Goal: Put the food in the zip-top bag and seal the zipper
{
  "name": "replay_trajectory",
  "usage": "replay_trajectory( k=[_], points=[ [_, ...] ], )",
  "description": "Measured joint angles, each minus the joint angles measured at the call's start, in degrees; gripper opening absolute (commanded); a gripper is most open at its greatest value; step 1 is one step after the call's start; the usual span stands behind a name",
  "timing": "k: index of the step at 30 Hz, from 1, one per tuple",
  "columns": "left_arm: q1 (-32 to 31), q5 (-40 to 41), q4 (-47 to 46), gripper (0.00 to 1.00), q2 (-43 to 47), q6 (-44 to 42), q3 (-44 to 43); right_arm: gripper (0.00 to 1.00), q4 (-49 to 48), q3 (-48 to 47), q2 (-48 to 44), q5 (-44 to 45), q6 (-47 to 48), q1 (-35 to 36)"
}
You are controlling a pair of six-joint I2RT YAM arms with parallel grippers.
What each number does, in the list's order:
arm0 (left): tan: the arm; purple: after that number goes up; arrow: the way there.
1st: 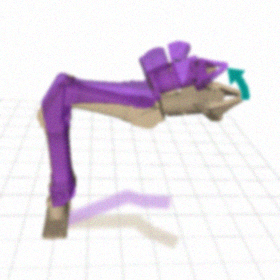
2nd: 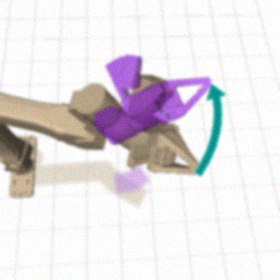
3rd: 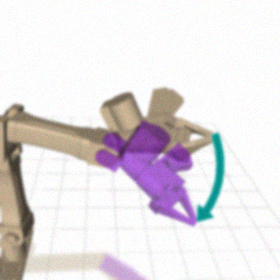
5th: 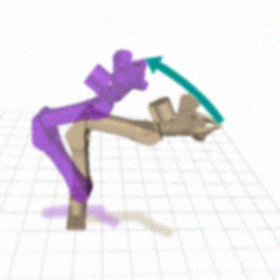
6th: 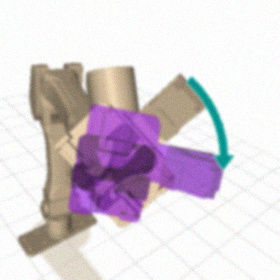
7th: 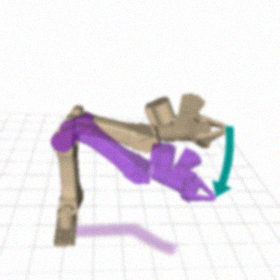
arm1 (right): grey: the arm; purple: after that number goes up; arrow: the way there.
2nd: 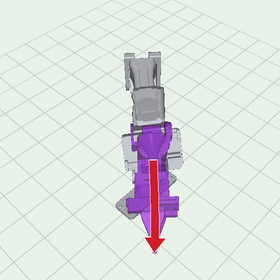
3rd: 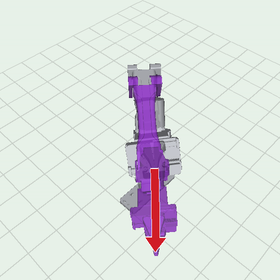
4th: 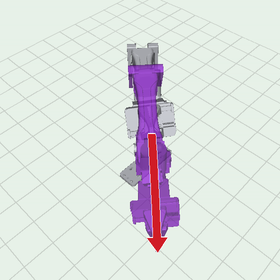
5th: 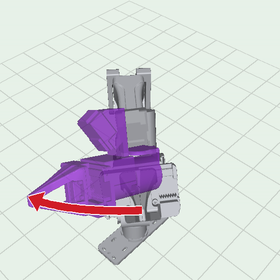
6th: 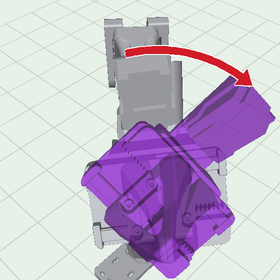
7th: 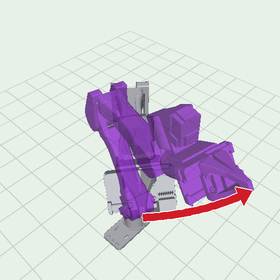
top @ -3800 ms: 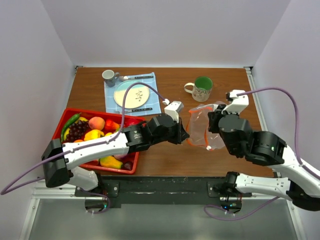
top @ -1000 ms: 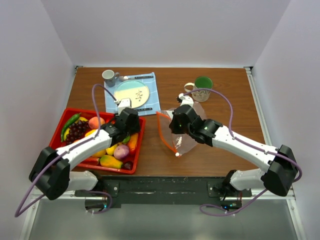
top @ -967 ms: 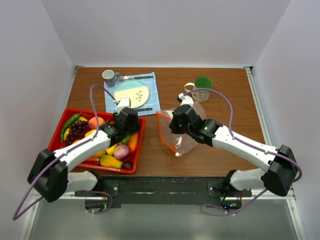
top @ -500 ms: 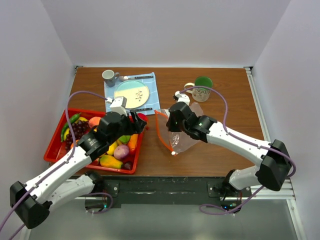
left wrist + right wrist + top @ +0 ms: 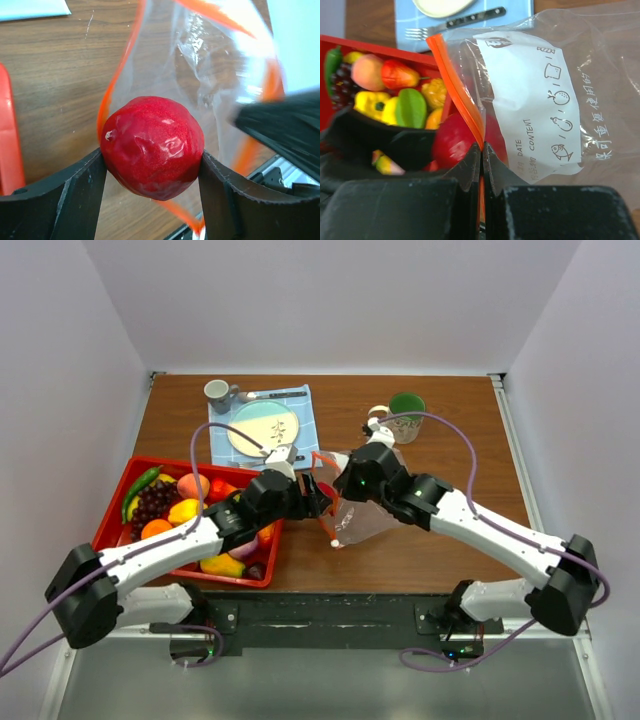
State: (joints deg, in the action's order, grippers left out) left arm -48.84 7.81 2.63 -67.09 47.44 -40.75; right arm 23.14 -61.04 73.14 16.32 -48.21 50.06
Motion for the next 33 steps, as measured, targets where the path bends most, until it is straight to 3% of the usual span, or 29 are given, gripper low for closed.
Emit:
replay_trajectory(
  k=[1,4,8,13,19,24,28,33],
  points=[
    [0.00,0.00,-0.55,0.60,-0.96,0.11,-0.15,0.00,0.02,0.15,-1.03,0.00,-0.37,0.00],
    [-0.04,-0.20,-1.86,0.79,-3.37,0.39,-1.01,0.00,0.28,0.39,-3.52,0.13,-1.16,0.00],
    [-0.04,-0.72,-3.06,0.94,-3.69,0.48,-2.03,0.00,1.73,0.39,-4.20,0.79,-1.68,0.00],
    [-0.04,-1.95,-3.72,0.98,-3.10,-0.07,-3.30,0.00,3.43,0.42,-4.09,2.05,-1.70,0.00],
    [-0.04,-2.21,0.61,0.89,0.87,-0.22,-3.30,0.00,5.14,0.22,-3.80,4.13,-0.94,0.00],
    [-0.11,6.71,16.41,0.86,13.35,2.93,-3.39,0.00,6.80,-0.35,-2.23,5.20,0.48,0.00],
    [-0.04,16.90,33.05,0.86,24.22,11.02,-3.50,0.00,6.80,-0.35,-2.19,5.20,1.03,0.00],
    [-0.04,25.59,51.21,0.97,28.02,24.04,-2.75,0.00,6.80,-0.35,-2.19,5.09,1.44,0.00]
  ],
)
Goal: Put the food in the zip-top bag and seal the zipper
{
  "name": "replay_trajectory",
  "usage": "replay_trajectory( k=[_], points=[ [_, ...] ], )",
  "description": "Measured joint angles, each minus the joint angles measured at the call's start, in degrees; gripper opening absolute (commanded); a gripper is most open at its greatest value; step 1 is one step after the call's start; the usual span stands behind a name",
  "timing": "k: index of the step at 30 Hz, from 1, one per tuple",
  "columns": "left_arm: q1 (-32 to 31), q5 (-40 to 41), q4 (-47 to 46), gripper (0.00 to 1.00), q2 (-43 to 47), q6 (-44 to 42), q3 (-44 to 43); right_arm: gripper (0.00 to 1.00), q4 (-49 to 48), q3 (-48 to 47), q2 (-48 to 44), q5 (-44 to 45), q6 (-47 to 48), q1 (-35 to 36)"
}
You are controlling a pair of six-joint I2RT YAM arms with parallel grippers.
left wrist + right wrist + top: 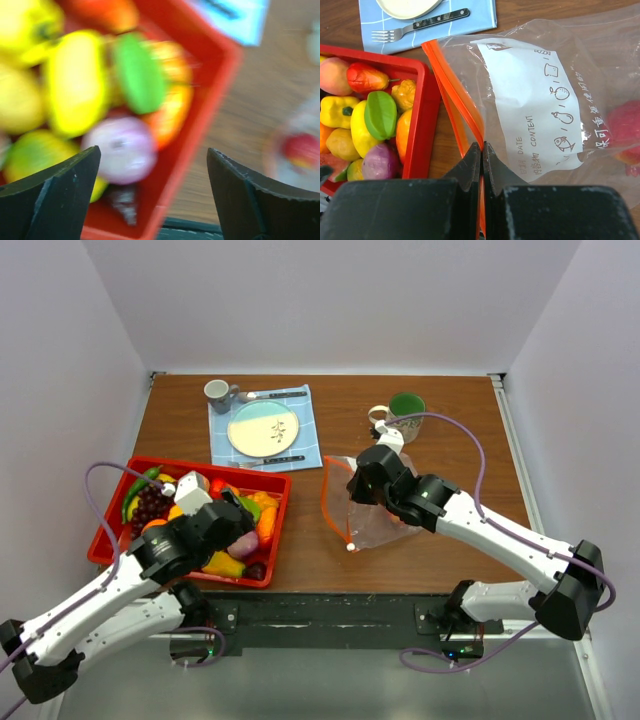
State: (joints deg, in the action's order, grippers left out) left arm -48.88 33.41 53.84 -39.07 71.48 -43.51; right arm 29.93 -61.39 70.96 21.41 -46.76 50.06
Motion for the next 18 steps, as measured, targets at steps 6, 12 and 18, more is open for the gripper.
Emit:
replay_trajectory(
  k=[6,12,18],
  points=[
    [0.00,2.95,9.42,1.00,-7.69,7.72,1.97,0.00,-0.46,0.70,-0.22,-0.33,0.28,0.00],
    [0.13,2.69,5.97,1.00,-10.10,7.65,5.60,0.00,-0.85,1.22,-0.22,-1.16,0.31,0.00],
    [1.84,0.72,-4.09,1.00,-12.20,3.02,9.64,0.00,-0.85,1.42,-0.22,-1.49,0.33,0.00]
  ],
)
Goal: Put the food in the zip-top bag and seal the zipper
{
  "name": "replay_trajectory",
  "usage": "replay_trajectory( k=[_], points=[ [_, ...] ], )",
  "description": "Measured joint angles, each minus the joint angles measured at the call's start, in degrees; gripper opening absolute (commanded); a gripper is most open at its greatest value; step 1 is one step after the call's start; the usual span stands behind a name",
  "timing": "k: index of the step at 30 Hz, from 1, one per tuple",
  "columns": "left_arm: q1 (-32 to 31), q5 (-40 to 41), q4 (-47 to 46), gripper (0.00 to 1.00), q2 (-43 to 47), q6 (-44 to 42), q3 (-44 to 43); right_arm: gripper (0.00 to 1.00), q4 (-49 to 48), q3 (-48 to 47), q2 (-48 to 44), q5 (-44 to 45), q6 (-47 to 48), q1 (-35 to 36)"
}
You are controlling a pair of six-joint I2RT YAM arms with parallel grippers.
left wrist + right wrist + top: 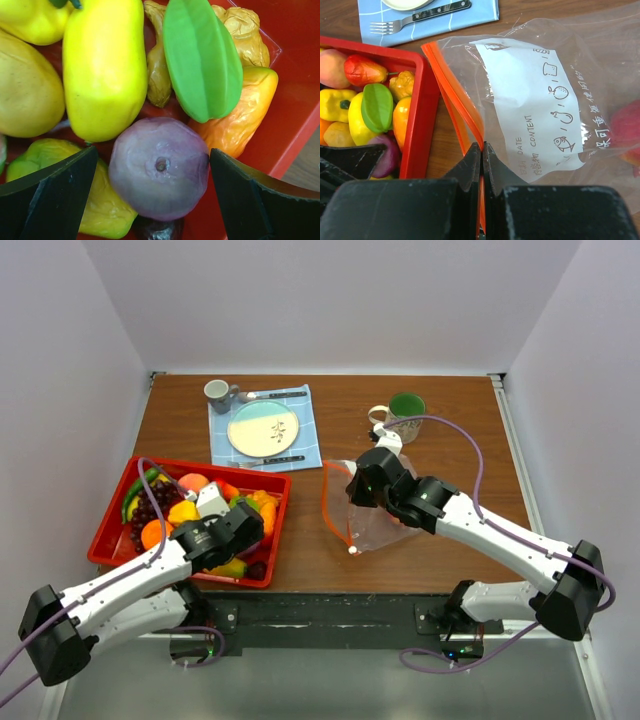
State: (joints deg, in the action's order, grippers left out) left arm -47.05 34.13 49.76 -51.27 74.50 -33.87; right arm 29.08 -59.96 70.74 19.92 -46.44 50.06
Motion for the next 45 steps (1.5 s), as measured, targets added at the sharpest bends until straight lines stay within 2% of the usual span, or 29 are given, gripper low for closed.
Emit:
replay_trajectory(
  k=[4,9,10,17,26,33,40,45],
  points=[
    [1.33,-1.36,-4.87,0.97,-0.68,-2.25,2.16,0.00,-0.07,0.04,0.00,0.00,0.00,0.00],
    [1.99,-2.58,-8.00,0.71,-0.92,-3.41,3.72,0.00,-0.42,0.33,0.00,-0.15,-0.02,0.00],
    [2.01,-2.75,-8.11,0.60,-0.92,-3.56,3.80,0.00,-0.44,0.33,0.02,-0.20,0.00,0.00],
    [2.03,-3.34,-6.12,0.40,0.87,-4.70,3.04,0.00,-0.44,0.33,0.02,-0.44,0.00,0.00],
    [2.03,-2.97,-0.35,0.35,5.97,-8.63,-6.16,0.00,-0.44,0.33,0.20,-1.31,0.02,0.00],
    [2.03,-6.88,-3.52,0.33,7.41,-14.12,-11.52,0.00,-0.42,-0.02,1.07,-1.62,0.00,0.00],
    [1.11,-14.75,-17.22,0.33,1.51,-15.69,-12.59,0.00,-0.37,-0.90,1.38,-2.49,-0.44,0.00],
    [-0.46,-19.78,-31.12,0.33,-4.96,-15.08,-11.21,0.00,0.20,-2.19,1.38,-3.10,-1.16,0.00]
  ],
)
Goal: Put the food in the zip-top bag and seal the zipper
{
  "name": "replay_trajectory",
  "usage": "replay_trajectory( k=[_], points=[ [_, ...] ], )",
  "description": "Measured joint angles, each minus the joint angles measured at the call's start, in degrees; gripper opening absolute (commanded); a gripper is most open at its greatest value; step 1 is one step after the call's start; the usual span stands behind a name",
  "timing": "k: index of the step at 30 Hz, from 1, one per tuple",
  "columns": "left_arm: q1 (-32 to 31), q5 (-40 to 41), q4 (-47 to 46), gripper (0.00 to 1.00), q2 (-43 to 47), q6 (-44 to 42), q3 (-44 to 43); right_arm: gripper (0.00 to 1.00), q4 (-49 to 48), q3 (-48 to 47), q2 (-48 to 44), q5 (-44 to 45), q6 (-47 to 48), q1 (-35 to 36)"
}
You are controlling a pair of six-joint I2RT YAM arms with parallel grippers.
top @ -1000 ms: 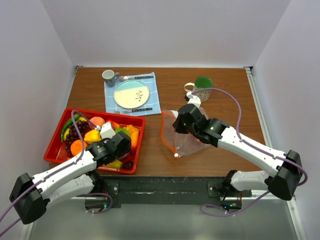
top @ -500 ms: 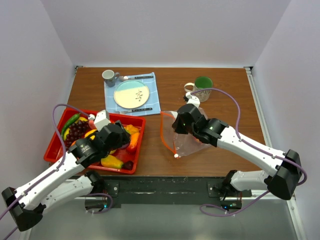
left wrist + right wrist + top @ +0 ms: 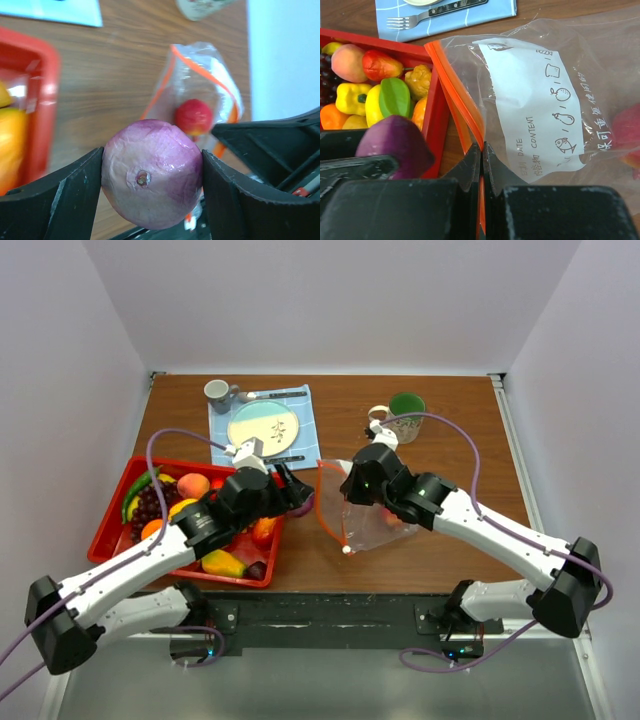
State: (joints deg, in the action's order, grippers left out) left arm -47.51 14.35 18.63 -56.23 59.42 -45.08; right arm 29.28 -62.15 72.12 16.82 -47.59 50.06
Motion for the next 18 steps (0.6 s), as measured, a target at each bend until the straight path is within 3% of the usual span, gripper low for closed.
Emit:
replay_trajectory(
  k=[9,11,12,15,18],
  points=[
    [-2.47,-4.00,-16.20,0.38,-10.95,1.40,0.31,0.00,1.55,-0.74,-1.95,0.11,-1.46,0.00],
    [-3.04,-4.04,-17.81,0.49,-12.74,1.68,0.31,0.00,2.64,-1.11,-2.45,0.50,-1.46,-0.04],
    [-3.15,-4.11,-18.67,0.65,-13.46,1.99,0.31,0.00,3.21,-1.11,-2.75,0.57,-1.55,-0.24],
    [-3.30,-4.11,-20.85,0.87,-15.02,2.54,0.31,0.00,4.33,-1.14,-3.54,0.83,-1.79,-0.48],
    [-3.54,-4.15,-21.53,0.96,-16.00,2.47,0.20,0.00,4.63,-1.16,-4.57,1.01,-2.01,-0.37]
  ],
)
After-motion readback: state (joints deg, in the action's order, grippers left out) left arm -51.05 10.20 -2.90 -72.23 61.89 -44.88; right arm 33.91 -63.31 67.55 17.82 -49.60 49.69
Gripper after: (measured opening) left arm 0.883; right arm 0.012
